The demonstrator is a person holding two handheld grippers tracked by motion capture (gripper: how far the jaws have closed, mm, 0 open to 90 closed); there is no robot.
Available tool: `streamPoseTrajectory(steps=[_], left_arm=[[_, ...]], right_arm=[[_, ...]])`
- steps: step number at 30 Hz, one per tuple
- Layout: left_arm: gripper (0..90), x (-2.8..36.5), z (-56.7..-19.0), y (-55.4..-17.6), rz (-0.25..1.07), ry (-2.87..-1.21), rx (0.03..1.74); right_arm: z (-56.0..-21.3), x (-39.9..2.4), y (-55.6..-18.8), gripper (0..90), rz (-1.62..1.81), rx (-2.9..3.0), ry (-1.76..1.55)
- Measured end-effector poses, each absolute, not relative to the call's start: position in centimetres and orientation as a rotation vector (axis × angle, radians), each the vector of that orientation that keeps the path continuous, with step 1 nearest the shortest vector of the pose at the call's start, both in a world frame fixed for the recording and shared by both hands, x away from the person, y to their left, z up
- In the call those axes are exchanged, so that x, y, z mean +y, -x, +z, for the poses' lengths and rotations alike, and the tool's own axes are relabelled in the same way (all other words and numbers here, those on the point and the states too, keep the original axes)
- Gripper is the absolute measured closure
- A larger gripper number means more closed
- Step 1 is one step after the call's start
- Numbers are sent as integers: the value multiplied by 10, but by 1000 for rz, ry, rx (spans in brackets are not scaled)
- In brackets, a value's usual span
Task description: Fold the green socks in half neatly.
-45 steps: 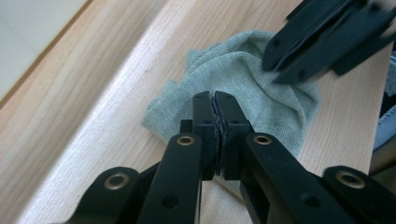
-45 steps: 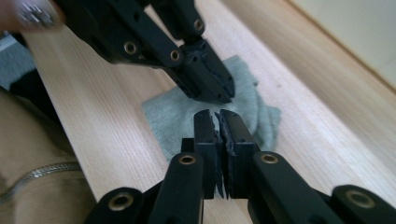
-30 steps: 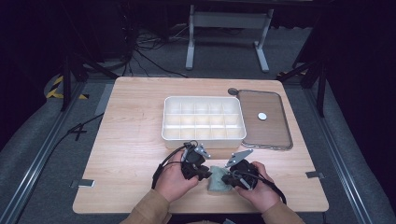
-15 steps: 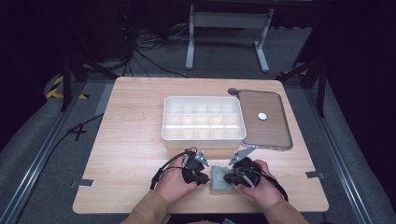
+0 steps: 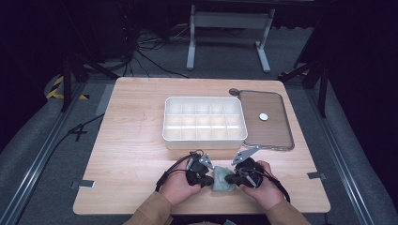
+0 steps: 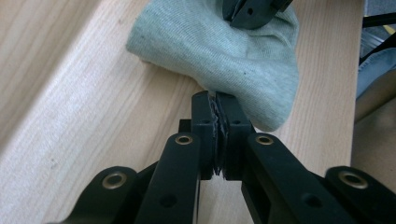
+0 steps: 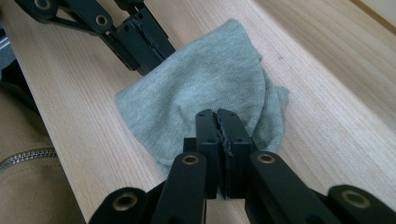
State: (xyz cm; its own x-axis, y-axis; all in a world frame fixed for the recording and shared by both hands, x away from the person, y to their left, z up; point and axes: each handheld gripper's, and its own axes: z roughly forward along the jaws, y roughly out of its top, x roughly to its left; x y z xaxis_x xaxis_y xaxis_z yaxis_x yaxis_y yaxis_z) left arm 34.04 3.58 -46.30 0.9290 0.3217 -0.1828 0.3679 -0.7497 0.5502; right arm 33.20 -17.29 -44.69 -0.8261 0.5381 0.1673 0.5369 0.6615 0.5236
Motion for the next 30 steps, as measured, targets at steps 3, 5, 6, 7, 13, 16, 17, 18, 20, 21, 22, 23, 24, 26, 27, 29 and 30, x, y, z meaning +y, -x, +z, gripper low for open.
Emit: streamPoseTrajectory(steps=[3, 5, 6, 7, 13, 16, 17, 18, 20, 21, 22, 23, 24, 26, 27, 29, 30], left_arm=[[869, 31, -461, -337, -52, -2468, 445], [868, 29, -458, -336, -44, -2450, 405], [865, 28, -456, -335, -31, -2443, 386], [855, 28, -456, -335, -31, -2443, 386], [839, 12, -446, -327, 107, -2446, 277], [814, 12, -445, -326, 120, -2436, 266], [790, 13, -444, -327, 122, -2436, 270], [752, 14, -445, -328, 127, -2424, 271], [697, 15, -445, -328, 133, -2433, 250], [676, 14, -445, -327, 139, -2428, 239], [644, 15, -445, -327, 131, -2432, 229], [621, 15, -444, -326, 125, -2427, 219], [602, 15, -444, -326, 121, -2427, 215], [586, 15, -444, -325, 123, -2433, 223], [589, 15, -444, -325, 123, -2433, 223], [597, 14, -444, -324, 130, -2444, 222], [605, 14, -444, -323, 122, -2437, 238]], right_arm=[[-447, -173, -331, 882, 903, 2855, -915], [-447, -173, -329, 882, 898, 2846, -909], [-448, -172, -329, 882, 901, 2843, -903], [-448, -172, -329, 882, 901, 2843, -903], [-449, -176, -328, 887, 929, 2827, -922], [-450, -178, -329, 888, 936, 2829, -947], [-450, -178, -329, 888, 936, 2832, -946], [-450, -178, -329, 887, 936, 2833, -944], [-450, -178, -329, 887, 945, 2836, -925], [-450, -177, -329, 887, 943, 2841, -921], [-450, -177, -329, 888, 944, 2846, -921], [-450, -177, -329, 888, 950, 2855, -920], [-450, -177, -329, 888, 961, 2863, -917], [-451, -175, -330, 887, 966, 2871, -913], [-451, -175, -330, 887, 966, 2871, -913], [-450, -174, -330, 885, 952, 2868, -926], [-449, -173, -328, 876, 934, 2862, -937]])
